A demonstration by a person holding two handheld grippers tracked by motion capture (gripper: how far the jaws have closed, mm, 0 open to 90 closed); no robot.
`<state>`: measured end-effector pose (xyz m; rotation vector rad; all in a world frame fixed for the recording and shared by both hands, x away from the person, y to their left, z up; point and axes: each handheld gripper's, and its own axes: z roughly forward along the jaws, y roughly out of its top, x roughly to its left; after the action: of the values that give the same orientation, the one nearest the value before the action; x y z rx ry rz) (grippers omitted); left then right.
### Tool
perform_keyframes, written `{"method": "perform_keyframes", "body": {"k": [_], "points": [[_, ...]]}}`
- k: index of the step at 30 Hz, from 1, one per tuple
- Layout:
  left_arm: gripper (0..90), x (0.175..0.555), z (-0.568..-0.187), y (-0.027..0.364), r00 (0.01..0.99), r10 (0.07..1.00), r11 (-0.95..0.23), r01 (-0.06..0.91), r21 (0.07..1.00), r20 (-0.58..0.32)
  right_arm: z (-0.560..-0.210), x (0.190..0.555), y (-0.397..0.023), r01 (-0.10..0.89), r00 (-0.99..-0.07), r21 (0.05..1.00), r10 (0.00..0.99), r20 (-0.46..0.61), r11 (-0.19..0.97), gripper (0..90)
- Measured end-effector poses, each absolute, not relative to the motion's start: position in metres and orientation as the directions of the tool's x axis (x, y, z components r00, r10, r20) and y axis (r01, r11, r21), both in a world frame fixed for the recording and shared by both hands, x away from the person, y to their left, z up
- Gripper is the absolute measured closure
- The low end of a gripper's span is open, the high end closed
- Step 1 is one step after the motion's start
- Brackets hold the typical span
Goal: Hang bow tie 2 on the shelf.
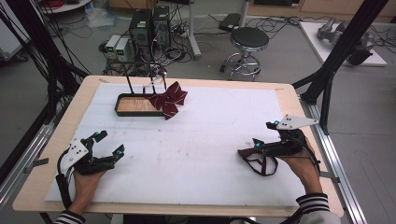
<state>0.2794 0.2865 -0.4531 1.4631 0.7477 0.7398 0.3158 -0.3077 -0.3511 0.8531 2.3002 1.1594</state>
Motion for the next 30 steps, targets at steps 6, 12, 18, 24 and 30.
{"method": "perform_keyframes", "body": {"k": [6, 12, 18, 24, 30], "points": [[12.5, 0.280, -0.453, 0.287, 0.582, 0.813, -0.017, 0.016, 1.000, 0.005, -0.360, 0.321, -0.309, 0.380, -0.730, 0.780, 0.679, -0.078, 0.497, 19.4], [12.5, 0.280, -0.453, 0.287, 0.582, 0.813, -0.016, 0.016, 1.000, 0.003, -0.372, 0.326, -0.309, 0.420, -0.739, 0.727, 0.670, -0.073, 0.543, 19.4], [12.5, 0.280, -0.453, 0.287, 0.583, 0.812, -0.012, 0.018, 1.000, 0.000, -0.377, 0.328, -0.310, 0.435, -0.746, 0.698, 0.662, -0.076, 0.570, 19.4], [12.5, 0.280, -0.453, 0.287, 0.583, 0.812, -0.013, 0.017, 1.000, 0.000, -0.382, 0.331, -0.310, 0.450, -0.757, 0.676, 0.651, -0.057, 0.583, 19.7], [12.5, 0.280, -0.453, 0.287, 0.583, 0.813, -0.013, 0.018, 1.000, 0.000, -0.388, 0.332, -0.312, 0.467, -0.761, 0.638, 0.646, -0.064, 0.612, 19.7]]}}
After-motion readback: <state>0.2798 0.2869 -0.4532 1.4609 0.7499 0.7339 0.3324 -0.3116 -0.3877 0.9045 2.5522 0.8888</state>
